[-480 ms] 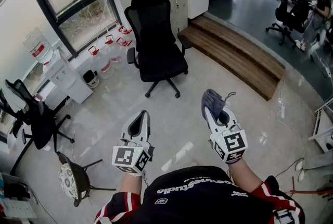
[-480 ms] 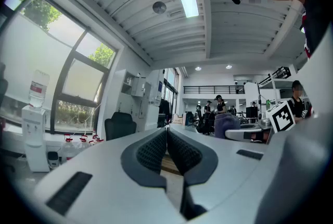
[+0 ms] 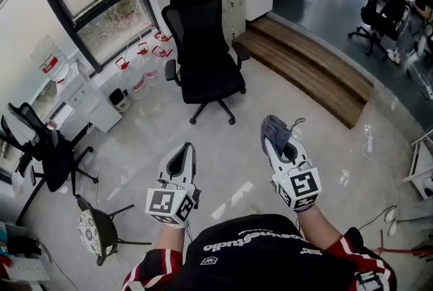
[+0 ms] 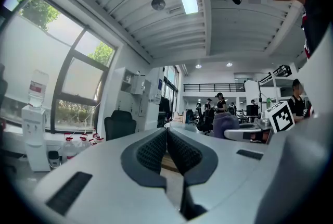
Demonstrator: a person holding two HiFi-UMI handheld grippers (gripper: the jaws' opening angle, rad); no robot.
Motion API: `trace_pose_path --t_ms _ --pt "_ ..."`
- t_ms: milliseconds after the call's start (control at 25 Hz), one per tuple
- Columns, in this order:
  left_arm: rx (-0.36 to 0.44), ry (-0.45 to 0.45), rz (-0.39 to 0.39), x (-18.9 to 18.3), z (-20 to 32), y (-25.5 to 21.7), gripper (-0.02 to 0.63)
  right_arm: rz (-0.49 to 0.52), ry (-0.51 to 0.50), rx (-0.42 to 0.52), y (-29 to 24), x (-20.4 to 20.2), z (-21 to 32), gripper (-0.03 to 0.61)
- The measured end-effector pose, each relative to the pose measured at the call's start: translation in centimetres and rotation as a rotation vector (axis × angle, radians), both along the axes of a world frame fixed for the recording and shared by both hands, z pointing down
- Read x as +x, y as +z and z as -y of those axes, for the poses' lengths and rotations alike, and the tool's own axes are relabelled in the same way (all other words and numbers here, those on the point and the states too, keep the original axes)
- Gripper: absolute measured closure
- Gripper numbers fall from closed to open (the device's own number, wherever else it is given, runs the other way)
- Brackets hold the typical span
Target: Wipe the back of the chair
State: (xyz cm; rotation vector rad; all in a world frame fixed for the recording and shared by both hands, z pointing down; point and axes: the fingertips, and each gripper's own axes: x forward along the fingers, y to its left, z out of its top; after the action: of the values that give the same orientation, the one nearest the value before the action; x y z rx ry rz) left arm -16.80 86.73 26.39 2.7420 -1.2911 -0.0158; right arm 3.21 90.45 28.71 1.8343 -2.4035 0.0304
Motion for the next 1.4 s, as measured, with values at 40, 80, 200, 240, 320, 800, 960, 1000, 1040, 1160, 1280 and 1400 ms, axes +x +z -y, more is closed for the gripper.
trace_pose_path --t_ms 40,80,200,240,320,800,960,1000,1040,1160,1280,1400 --pt "0.0 0.0 0.003 0.2 0.1 0.0 0.588 0.001 -0.001 -0.002 0.0 0.2 0.1 0.505" --pt "-0.001 0.001 0.005 0.5 0.1 -0.1 0.588 0.002 -0.003 -0.004 0.1 0.4 0.2 0.505" --pt "-0.005 0.0 0.011 1.0 0.4 0.0 0.588 0.013 -0.008 -0.007 0.2 0.8 0.7 0.505" --pt "-0.005 -0.001 0.012 1.1 0.5 0.1 0.588 0.014 -0.009 -0.003 0.2 0.9 0.8 0.505" --pt "-0.006 -0.004 0.013 1.6 0.7 0.3 0.588 0.003 -0.01 0.012 0.3 1.3 1.1 0.503" --pt "-0.011 -0.027 0.042 5.6 1.8 0.9 0.588 0.009 -0.056 -0.006 2.3 5.1 2.1 0.502" --pt "-0.016 -0.05 0.055 6.5 2.2 1.8 0.588 0.009 -0.07 -0.008 3.3 6.5 2.5 0.502" --pt "-0.02 -0.054 0.059 6.7 2.5 2.0 0.588 0.011 -0.068 -0.012 3.5 6.9 2.8 0.502" --pt "-0.026 -0.056 0.062 6.9 2.8 2.1 0.588 0.018 -0.065 -0.02 3.8 7.3 3.1 0.502" --pt "-0.043 -0.051 0.066 7.3 4.2 2.3 0.588 0.039 -0.059 -0.044 4.4 7.8 4.5 0.502" --pt "-0.059 -0.044 0.062 7.2 6.7 3.3 0.588 0.042 -0.059 -0.064 5.2 7.5 6.8 0.502" --pt "-0.071 -0.043 0.05 6.9 10.3 4.5 0.588 0.038 -0.066 -0.086 6.1 6.9 10.2 0.502"
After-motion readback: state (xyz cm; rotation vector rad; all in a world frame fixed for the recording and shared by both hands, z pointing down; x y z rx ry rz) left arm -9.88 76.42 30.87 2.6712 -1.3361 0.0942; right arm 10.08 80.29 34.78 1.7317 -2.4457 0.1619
